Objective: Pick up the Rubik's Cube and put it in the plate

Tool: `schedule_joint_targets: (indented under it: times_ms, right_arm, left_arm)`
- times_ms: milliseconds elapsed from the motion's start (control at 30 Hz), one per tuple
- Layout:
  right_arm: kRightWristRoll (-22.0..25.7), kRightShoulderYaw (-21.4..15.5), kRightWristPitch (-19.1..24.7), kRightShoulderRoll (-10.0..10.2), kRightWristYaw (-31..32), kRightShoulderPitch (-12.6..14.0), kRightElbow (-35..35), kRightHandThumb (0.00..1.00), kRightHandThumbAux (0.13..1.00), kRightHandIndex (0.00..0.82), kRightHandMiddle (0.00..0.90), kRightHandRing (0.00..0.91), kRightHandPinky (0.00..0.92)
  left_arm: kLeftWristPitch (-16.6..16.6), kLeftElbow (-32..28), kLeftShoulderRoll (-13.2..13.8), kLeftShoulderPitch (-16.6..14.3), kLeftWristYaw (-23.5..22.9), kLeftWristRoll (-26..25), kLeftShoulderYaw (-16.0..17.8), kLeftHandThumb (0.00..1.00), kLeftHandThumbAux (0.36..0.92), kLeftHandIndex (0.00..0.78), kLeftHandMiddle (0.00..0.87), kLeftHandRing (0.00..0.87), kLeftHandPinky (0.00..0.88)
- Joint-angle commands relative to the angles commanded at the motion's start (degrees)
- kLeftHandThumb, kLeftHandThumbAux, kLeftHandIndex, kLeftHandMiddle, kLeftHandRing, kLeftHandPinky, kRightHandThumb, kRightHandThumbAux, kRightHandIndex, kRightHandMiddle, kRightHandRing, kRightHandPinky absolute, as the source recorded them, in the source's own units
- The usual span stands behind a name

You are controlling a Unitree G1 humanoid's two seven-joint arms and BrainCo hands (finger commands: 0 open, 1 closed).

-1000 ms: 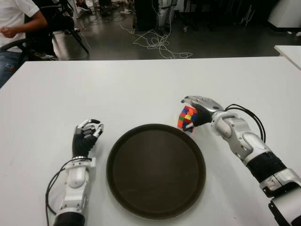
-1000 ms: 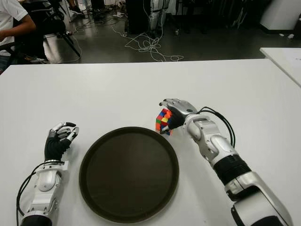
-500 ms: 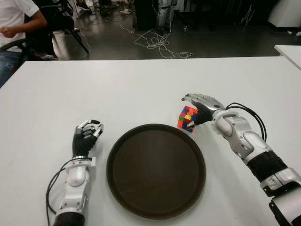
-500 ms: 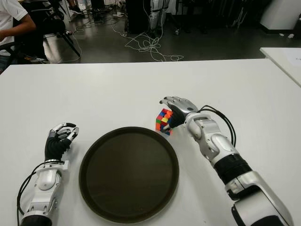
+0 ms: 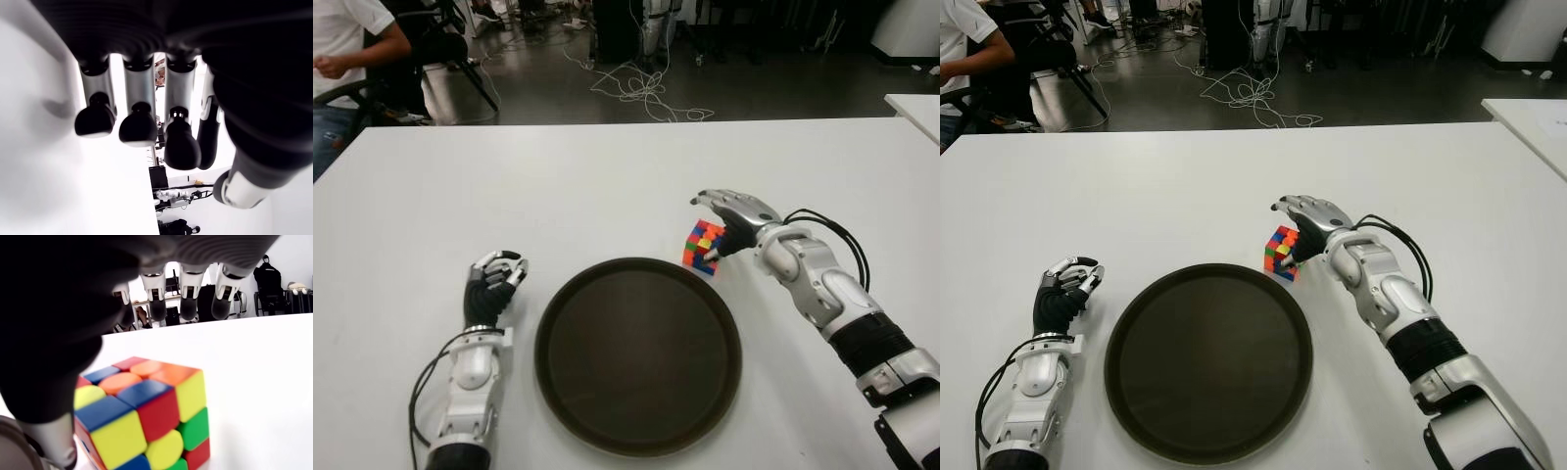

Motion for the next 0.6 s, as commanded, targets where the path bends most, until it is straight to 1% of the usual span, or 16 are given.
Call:
schedule_joint_targets:
  times_ms: [167,500,600]
  right_arm:
    - [0.1,0.1,0.1,0.1,0.1,0.0,0.1,0.0,0.759,0.0,0.0,0.0,0.0]
    - [0.1,0.6,0.7,0.9,0.9,-0.2,1.1,0.0,0.765,0.0,0.0,0.0,0.0]
    - [0.1,0.8,0.7,1.2,0.8,-0.1,1.5,0.0,0.753,0.0,0.0,0.0,0.0]
  left_arm:
    - [0.3,0.0,0.2,0.0,0.1,0.5,0.0,0.704,0.708,0.442,0.804,0.823,0.801]
    - [-0.8,0.2,0.2,0.1,-0.3,0.4,-0.1,0.702,0.708,0.442,0.809,0.831,0.812]
    - [-1.2,0.0,0.0,0.2,-0.3,0.1,0.0,0.702,0.708,0.442,0.808,0.831,0.812]
